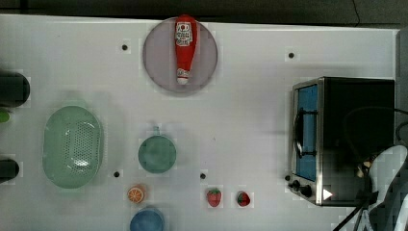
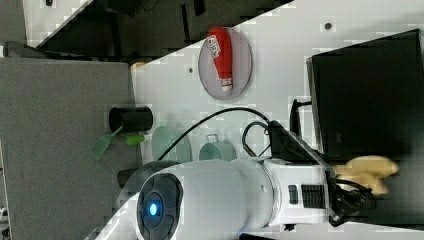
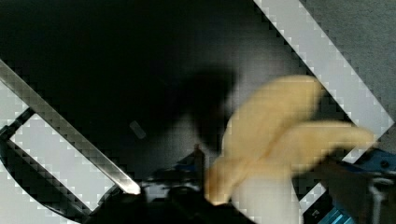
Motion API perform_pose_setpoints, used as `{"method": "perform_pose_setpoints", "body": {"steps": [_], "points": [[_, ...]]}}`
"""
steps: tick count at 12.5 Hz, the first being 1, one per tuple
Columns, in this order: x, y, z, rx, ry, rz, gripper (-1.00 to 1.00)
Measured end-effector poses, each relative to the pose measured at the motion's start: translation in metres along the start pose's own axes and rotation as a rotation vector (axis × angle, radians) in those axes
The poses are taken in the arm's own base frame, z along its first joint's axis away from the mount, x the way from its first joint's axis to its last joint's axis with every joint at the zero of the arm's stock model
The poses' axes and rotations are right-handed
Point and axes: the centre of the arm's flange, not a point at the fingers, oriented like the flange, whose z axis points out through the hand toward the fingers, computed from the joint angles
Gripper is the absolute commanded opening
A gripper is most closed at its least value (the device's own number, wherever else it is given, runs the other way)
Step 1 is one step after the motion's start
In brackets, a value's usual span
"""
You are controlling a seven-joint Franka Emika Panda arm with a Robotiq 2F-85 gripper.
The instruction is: Pick banana from table and place on oven.
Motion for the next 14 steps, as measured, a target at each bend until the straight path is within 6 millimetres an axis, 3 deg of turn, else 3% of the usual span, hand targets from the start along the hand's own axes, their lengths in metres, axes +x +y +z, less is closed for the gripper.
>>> {"method": "perform_pose_setpoints", "body": {"steps": [1,2,5,8,9,11,14], "points": [[0.0,-0.009,-0.002,-0.002,0.003,-0.033,0.95],[0.002,-0.023,-0.007,0.0,0.019,-0.068,1.0],[0.002,-0.07,-0.024,0.031,0.062,-0.141,1.0],[-0.006,-0.104,-0.038,0.042,0.045,-0.194,1.0],[-0.014,-0.116,-0.046,0.053,0.028,-0.197,1.0],[-0.05,-0.146,-0.072,0.054,-0.078,-0.175,1.0],[-0.106,-0.193,-0.146,0.085,-0.047,-0.067,1.0]]}}
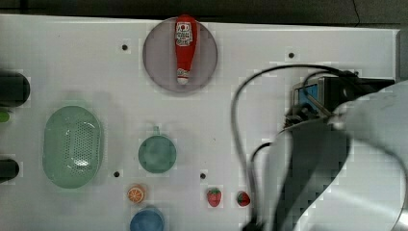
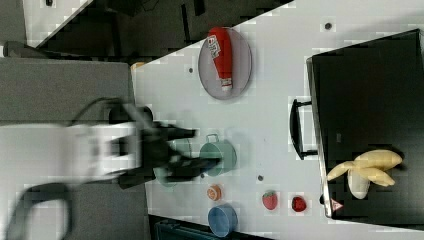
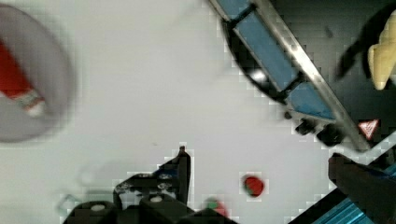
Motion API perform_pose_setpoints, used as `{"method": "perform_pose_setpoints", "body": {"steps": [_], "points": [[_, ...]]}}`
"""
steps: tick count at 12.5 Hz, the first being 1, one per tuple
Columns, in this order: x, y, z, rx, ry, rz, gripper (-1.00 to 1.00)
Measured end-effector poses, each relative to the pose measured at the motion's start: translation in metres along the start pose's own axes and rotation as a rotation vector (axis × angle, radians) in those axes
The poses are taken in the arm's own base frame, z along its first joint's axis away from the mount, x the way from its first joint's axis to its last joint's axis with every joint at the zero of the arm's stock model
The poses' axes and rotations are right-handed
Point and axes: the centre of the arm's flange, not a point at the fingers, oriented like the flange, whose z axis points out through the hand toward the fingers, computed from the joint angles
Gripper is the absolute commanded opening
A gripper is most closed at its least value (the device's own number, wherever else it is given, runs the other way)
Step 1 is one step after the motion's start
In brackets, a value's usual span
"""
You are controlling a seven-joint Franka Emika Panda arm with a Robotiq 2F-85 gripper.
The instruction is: Pick banana from table and place on oven.
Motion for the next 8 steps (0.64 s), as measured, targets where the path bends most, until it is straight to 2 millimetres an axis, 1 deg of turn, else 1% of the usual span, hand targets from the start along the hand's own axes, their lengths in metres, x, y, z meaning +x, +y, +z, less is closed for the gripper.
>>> {"method": "perform_pose_setpoints", "body": {"steps": [1,2,3,4,5,6,7,8], "points": [[-0.025,-0.021,-0.025,-0.005,0.016,0.029,1.0],[-0.057,-0.045,-0.047,0.003,0.028,0.034,1.0],[-0.087,-0.068,-0.068,0.015,0.057,0.031,1.0],[-0.115,-0.089,-0.084,0.023,0.091,0.032,1.0],[-0.141,-0.107,-0.096,0.027,0.111,0.023,1.0],[-0.163,-0.123,-0.104,0.045,0.128,0.01,1.0],[-0.18,-0.133,-0.109,0.064,0.134,0.007,1.0],[-0.19,-0.138,-0.113,0.072,0.133,0.008,1.0]]}}
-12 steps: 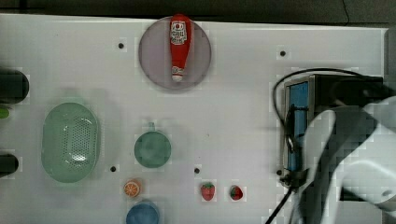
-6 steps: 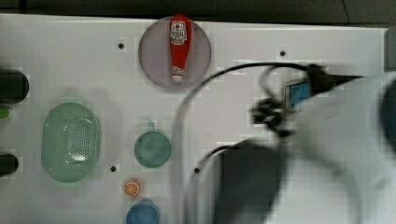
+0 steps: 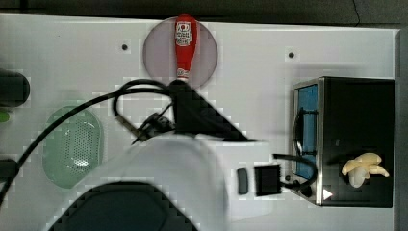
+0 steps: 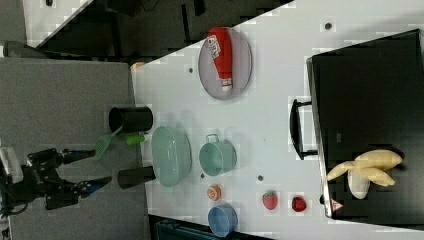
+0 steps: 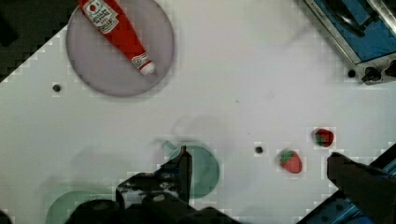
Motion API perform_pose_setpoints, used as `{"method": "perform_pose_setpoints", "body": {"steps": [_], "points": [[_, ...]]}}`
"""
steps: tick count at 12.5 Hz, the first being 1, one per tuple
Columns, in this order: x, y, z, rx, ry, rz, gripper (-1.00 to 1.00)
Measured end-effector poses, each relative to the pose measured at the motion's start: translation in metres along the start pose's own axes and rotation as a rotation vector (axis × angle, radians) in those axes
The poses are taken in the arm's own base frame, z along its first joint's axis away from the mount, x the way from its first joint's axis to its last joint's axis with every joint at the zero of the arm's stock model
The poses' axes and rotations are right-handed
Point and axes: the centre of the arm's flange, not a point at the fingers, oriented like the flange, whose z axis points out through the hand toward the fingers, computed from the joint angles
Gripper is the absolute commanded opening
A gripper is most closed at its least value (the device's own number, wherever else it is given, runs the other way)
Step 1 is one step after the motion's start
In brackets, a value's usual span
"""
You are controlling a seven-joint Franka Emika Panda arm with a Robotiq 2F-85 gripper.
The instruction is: Pick banana from table and place on oven.
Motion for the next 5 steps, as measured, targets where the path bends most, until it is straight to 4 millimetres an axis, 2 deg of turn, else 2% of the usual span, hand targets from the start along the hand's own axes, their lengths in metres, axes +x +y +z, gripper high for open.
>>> {"method": "perform_pose_setpoints", "body": {"steps": [2,5], "points": [[0.001,0.004,0.003,-0.011,-0.024,0.025,1.0],[0.021,0.018,0.016,-0.042,-0.039,0.082,1.0]]}}
